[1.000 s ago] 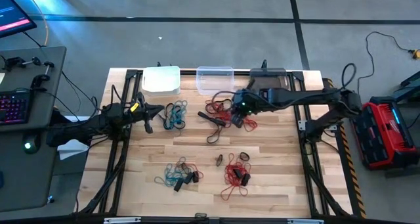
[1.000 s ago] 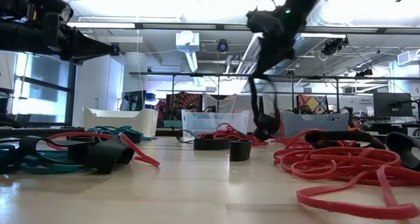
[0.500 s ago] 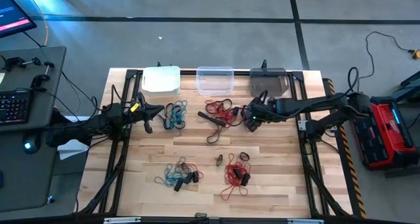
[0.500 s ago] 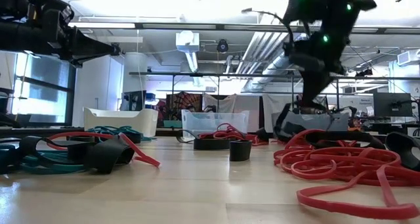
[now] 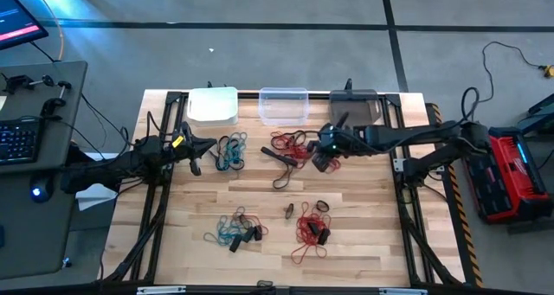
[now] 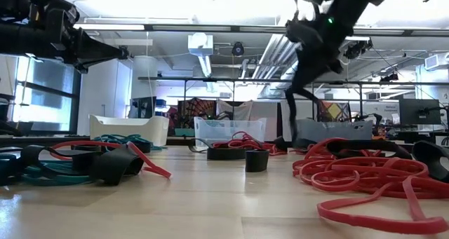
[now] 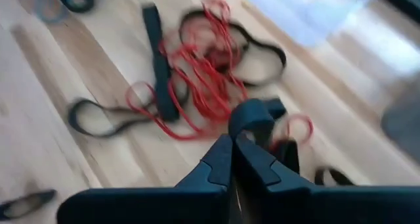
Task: Sort rubber bands into baskets
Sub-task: Put the black rubber band into the black bin
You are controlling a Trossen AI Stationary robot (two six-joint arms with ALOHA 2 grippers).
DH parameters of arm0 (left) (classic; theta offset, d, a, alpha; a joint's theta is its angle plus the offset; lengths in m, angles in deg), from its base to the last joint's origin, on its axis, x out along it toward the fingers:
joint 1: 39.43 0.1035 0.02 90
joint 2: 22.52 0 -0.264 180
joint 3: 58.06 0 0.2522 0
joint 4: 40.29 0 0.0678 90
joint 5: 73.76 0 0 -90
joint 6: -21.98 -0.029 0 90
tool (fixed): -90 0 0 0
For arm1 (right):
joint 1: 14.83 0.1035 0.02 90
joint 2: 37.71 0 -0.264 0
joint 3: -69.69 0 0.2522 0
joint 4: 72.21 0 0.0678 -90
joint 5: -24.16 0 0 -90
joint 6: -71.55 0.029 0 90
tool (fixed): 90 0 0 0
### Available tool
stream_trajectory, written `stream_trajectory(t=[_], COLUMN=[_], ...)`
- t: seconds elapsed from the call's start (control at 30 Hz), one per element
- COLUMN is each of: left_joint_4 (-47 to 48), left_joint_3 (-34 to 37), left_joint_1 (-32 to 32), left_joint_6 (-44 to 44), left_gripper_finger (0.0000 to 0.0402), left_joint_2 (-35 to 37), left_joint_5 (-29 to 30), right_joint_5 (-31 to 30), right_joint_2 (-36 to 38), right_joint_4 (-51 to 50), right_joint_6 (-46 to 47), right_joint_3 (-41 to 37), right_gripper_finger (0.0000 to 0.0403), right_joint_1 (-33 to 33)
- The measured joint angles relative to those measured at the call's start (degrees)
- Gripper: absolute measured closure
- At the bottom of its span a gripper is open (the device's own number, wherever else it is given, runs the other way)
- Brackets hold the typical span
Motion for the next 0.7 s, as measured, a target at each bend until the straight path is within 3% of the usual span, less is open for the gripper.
stream_trajectory(t=[0.23, 0.5, 0.7], left_joint_4=[0.0, 0.0, 0.0], left_joint_3=[0.0, 0.0, 0.0], left_joint_1=[0.0, 0.0, 0.0], left_joint_6=[0.0, 0.0, 0.1], left_gripper_finger=[0.0401, 0.0402, 0.0402], left_joint_2=[0.0, 0.0, 0.0], left_joint_5=[0.0, 0.0, 0.0], right_joint_5=[-3.8, -4.6, -9.8], right_joint_2=[0.0, 0.1, 0.2], right_joint_4=[-1.9, -10.9, -17.8], right_joint_6=[-5.9, -13.0, -17.4], right_joint_3=[5.0, 12.0, 14.9], right_gripper_finger=[0.0403, 0.0403, 0.0403], right_joint_1=[-2.9, -13.7, -20.8])
